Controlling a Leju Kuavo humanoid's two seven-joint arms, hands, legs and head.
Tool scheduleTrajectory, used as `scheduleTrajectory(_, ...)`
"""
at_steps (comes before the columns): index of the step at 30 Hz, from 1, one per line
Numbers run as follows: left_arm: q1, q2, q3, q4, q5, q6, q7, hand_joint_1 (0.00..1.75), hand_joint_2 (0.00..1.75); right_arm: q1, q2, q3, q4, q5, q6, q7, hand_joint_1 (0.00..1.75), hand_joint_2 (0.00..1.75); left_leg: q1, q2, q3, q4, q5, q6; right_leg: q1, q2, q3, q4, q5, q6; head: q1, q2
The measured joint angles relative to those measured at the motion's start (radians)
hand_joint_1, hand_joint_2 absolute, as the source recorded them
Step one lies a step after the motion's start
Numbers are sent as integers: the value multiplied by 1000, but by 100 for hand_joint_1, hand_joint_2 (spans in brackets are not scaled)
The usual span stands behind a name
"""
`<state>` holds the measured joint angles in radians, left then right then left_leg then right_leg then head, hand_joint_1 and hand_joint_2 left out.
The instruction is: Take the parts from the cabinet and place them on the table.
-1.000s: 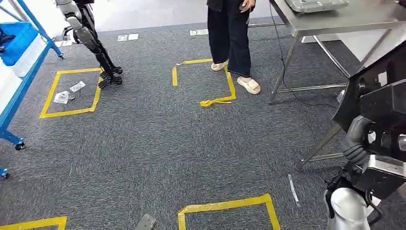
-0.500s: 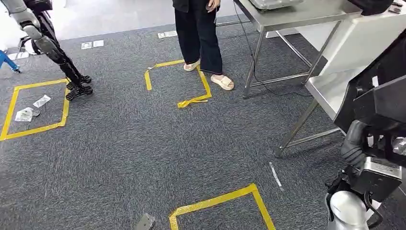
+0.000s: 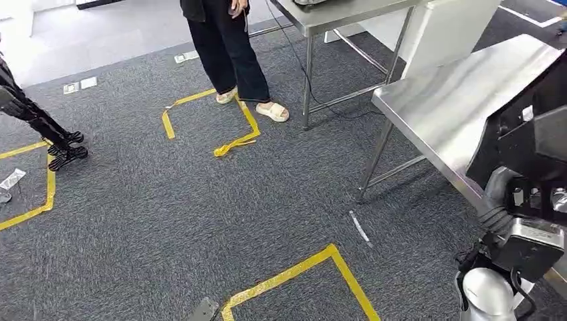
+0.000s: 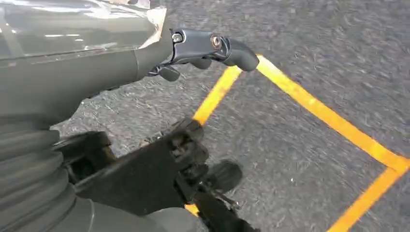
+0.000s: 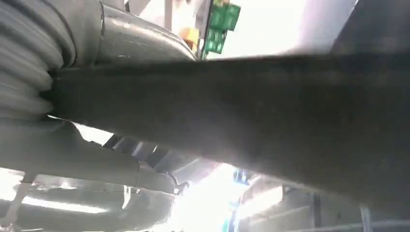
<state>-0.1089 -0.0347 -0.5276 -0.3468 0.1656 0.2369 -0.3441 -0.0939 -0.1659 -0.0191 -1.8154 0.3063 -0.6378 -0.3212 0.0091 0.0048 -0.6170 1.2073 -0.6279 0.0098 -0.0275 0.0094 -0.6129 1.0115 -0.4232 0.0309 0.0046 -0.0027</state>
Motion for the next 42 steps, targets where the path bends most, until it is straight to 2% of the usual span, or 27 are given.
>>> scheduleTrajectory(1,3,0,0,1,0,0,0,0,175,2,0,0,0,0,2,0,175,175,0,-5,-44,86,-28,1,5,14,-1,0,1,-4,1,0)
scheduleTrajectory(2,5,0,0,1,0,0,0,0,175,3,0,0,0,0,2,0,175,175,0,-6,-69,127,-32,4,7,27,-1,0,1,-4,1,0)
scheduleTrajectory(8,5,0,0,1,0,0,0,0,175,3,0,0,0,0,2,0,175,175,0,-7,-72,123,-18,7,9,38,0,0,1,-4,1,0)
scheduleTrajectory(9,5,1,0,1,0,0,0,0,175,3,0,0,0,0,3,0,175,175,0,-18,-17,-8,75,20,11,67,3,1,1,-4,1,0)
scheduleTrajectory(10,4,3,0,2,0,0,1,0,175,1,0,0,0,0,3,0,175,175,-6,-82,63,-183,126,27,12,110,-5,2,10,10,-1,0)
scheduleTrajectory(12,2,3,0,2,0,0,1,0,175,5,-1,-1,0,0,3,0,175,175,-14,-61,67,-186,130,34,5,134,-12,-5,18,23,0,0)
scheduleTrajectory(13,0,2,0,2,0,0,0,0,175,4,-3,-3,0,0,3,0,175,175,-2,-43,76,-206,144,44,11,130,-22,3,17,27,2,0)
scheduleTrajectory(14,-2,1,0,2,1,1,0,0,175,5,-5,-4,0,0,4,0,175,175,-8,-33,79,-213,149,47,14,68,-38,31,-3,23,1,0)
scheduleTrajectory(15,-2,1,0,2,1,1,-1,0,175,1,-5,-5,0,0,6,0,175,175,-8,-18,78,-213,152,52,17,34,-67,90,-35,17,9,0)
scheduleTrajectory(17,3,1,0,2,2,1,-1,0,175,1,-4,-4,0,0,9,0,175,175,-13,12,76,-213,151,53,14,9,-138,248,-94,15,8,0)
scheduleTrajectory(19,4,1,0,3,3,2,-1,0,175,2,-4,-4,3,0,10,0,175,175,-13,38,73,-213,151,53,8,1,-165,307,-104,27,9,0)
scheduleTrajectory(20,3,1,0,3,3,2,-1,0,175,2,-4,-4,5,0,11,0,175,175,-12,51,73,-213,150,51,3,-3,-141,265,-85,39,9,0)
scheduleTrajectory(22,1,0,0,3,3,2,-1,0,175,-1,-4,-4,6,0,11,0,175,175,-9,72,76,-212,146,45,-4,-35,-38,84,-25,63,9,0)
scheduleTrajectory(23,0,1,0,3,3,2,-1,0,175,-3,-4,-4,7,0,11,0,175,175,-15,82,79,-209,141,38,-4,-90,11,-2,-11,66,11,0)
scheduleTrajectory(25,-2,2,0,3,0,2,-2,0,175,-6,-3,-4,8,0,10,-2,175,175,-21,97,81,-205,135,27,6,-72,16,-7,-4,44,4,0)
scheduleTrajectory(27,-5,0,0,3,-1,2,-1,0,175,0,-4,-8,8,0,7,-2,175,175,-18,118,85,-207,133,23,12,-52,11,-5,-4,36,2,0)
scheduleTrajectory(28,-8,-2,0,3,-2,1,-1,0,175,2,-4,-8,7,0,7,-2,175,175,-16,126,86,-202,125,14,0,-39,14,-8,1,25,2,0)
scheduleTrajectory(29,-12,-2,0,3,-3,1,-1,0,175,4,-4,-8,6,0,7,-2,175,175,-7,83,75,-180,107,7,-5,-29,14,-10,1,22,2,0)
scheduleTrajectory(30,-12,-2,0,3,-3,1,-1,0,175,2,-5,-8,6,1,6,-2,175,175,-5,32,54,-124,69,7,-4,-21,14,-9,2,7,-1,0)
scheduleTrajectory(31,-11,-2,0,3,-3,1,0,0,175,3,-4,-8,6,1,6,-2,175,175,-5,7,16,-40,26,6,-3,-10,12,-9,2,3,-1,0)
scheduleTrajectory(33,-5,-2,0,3,-3,0,0,0,175,7,-2,-8,6,2,6,-2,175,175,-5,-6,-58,104,-27,6,1,15,8,-8,4,-1,-1,0)
scheduleTrajectory(34,-3,-3,0,3,-3,0,0,0,175,9,-2,-8,6,2,6,-2,175,175,-5,-7,-72,124,-21,7,2,30,7,-8,6,-4,-1,0)
scheduleTrajectory(35,-3,-3,0,3,-3,0,-1,0,175,9,-2,-8,6,2,6,-1,175,175,-4,-8,-63,98,5,9,2,42,7,-8,6,-3,-1,0)
scheduleTrajectory(37,-4,-1,0,3,-3,-2,-3,0,175,9,-2,-8,6,2,6,-1,175,175,1,-22,13,-67,103,13,-1,70,8,-5,8,0,-2,0)
scheduleTrajectory(38,-4,0,0,3,-3,-2,-5,0,175,8,-2,-8,6,3,6,-1,175,175,7,-60,50,-145,136,12,-2,80,6,-3,9,1,-1,0)
scheduleTrajectory(39,-4,0,0,3,-2,-1,-6,0,175,6,-2,-8,6,3,6,-1,175,175,9,-96,63,-176,122,8,9,90,-1,3,10,7,-2,0)
scheduleTrajectory(42,-3,-1,0,4,-2,0,-8,0,175,6,-2,-7,6,4,7,0,175,175,-7,-67,59,-178,126,20,2,123,-14,-7,24,32,0,0)
